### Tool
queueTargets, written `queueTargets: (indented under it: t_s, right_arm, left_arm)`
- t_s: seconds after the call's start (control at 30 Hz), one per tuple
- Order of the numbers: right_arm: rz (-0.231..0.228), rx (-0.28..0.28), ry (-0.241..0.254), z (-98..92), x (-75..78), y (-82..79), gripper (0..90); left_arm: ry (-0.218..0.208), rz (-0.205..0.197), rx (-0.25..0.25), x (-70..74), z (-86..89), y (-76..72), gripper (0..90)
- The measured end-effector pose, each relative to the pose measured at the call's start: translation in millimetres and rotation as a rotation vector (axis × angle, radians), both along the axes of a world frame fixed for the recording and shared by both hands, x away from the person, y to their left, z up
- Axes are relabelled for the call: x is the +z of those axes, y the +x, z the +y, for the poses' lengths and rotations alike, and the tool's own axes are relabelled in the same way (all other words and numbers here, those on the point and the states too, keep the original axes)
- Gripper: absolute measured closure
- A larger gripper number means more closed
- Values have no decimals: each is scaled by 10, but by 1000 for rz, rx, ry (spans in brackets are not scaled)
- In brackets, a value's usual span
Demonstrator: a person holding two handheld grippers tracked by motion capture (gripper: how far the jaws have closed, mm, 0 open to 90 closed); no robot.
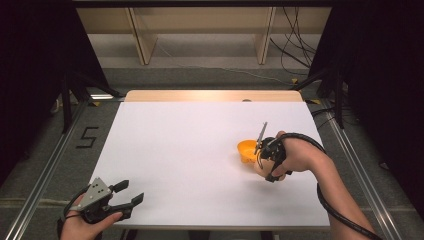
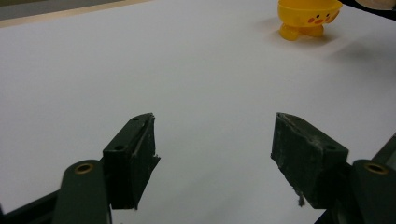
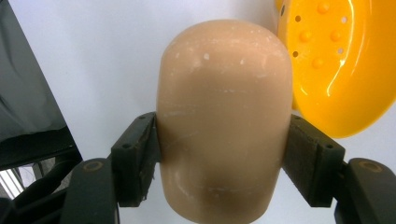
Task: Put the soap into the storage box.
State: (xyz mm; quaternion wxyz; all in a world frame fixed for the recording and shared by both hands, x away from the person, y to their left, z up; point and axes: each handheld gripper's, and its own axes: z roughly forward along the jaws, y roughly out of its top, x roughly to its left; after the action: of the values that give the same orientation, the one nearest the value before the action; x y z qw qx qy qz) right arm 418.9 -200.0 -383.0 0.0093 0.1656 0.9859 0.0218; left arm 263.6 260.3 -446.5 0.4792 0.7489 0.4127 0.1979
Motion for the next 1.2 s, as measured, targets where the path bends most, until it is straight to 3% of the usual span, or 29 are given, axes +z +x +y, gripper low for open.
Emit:
queueTargets:
  t_s: [0.1, 0.27, 0.3, 0.47, 0.53, 0.7, 0.73, 0.9, 0.97, 1.2]
  right_arm:
    - [-9, -10, -3, 10, 11, 0, 339]
    - [-10, 23, 10, 9, 6, 29, 339]
    - [-7, -12, -4, 24, 19, 13, 339]
    - [-15, 17, 7, 21, 8, 45, 339]
    - [-18, -13, -4, 33, 25, 27, 339]
    - [-19, 21, 6, 19, 19, 74, 339]
    - [-23, -5, -4, 28, 30, 60, 339]
    - [-25, -7, -3, 35, 49, 76, 339]
    - [-26, 17, 8, 31, 43, 103, 339]
    - [-33, 17, 1, 44, 43, 135, 339]
  left_arm:
    - [-2, 0, -1, 1, -2, -1, 302]
    - [-2, -1, -1, 1, 0, -1, 302]
    - [-2, -1, -1, 1, 0, -1, 302]
    - [-3, -2, -1, 2, -1, -2, 302]
    - [-2, -2, -1, 2, -1, -2, 302]
    - [-3, -1, -1, 2, -2, -2, 302]
    - [-3, -1, -1, 2, -2, -2, 302]
    - [-2, -2, -2, 3, -2, -3, 302]
    - [-3, -1, -2, 3, -2, -2, 302]
    - [-4, 0, -2, 2, -2, -2, 302]
